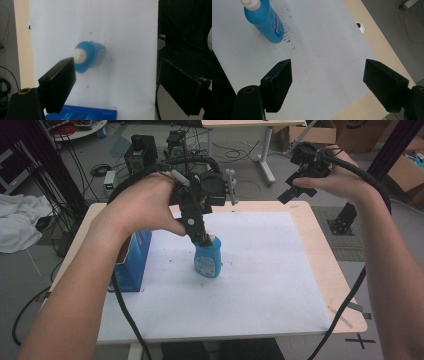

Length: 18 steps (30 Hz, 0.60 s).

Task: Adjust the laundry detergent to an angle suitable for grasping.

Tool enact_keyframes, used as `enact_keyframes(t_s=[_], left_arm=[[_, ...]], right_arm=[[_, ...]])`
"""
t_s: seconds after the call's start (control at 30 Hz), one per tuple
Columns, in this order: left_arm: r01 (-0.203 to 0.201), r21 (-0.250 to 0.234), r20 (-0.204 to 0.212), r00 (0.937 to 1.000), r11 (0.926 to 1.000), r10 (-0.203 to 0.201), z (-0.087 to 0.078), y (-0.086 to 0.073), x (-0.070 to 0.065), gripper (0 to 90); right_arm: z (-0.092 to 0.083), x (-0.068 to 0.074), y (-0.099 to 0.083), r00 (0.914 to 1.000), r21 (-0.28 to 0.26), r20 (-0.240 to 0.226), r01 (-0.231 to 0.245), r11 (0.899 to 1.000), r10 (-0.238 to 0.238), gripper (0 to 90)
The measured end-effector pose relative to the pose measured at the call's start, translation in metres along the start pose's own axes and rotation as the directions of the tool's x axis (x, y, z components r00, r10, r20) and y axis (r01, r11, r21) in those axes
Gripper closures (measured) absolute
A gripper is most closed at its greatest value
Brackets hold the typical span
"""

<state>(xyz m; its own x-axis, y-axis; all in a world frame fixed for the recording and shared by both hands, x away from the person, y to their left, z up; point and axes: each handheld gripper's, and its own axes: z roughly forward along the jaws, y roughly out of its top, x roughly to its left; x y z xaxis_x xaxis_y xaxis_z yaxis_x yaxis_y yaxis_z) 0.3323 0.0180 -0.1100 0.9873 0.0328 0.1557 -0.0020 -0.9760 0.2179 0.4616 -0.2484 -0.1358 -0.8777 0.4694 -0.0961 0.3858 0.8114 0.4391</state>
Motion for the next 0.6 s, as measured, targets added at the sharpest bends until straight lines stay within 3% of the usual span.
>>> enact_keyframes(t_s=[0.4,0.6], left_arm=[[0.014,0.000,-0.003,0.9999,0.9999,-0.014,-0.001,-0.005,-0.006,15.5],[0.017,0.000,-0.004,0.9998,0.9999,-0.017,0.000,-0.006,-0.009,15.5]], right_arm=[[0.012,0.021,-0.009,1.0000,-0.094,0.002,-0.009,0.995,0.010,23.3],[0.020,0.033,-0.012,0.9993,-0.142,0.000,-0.036,0.989,0.037,22.9]])
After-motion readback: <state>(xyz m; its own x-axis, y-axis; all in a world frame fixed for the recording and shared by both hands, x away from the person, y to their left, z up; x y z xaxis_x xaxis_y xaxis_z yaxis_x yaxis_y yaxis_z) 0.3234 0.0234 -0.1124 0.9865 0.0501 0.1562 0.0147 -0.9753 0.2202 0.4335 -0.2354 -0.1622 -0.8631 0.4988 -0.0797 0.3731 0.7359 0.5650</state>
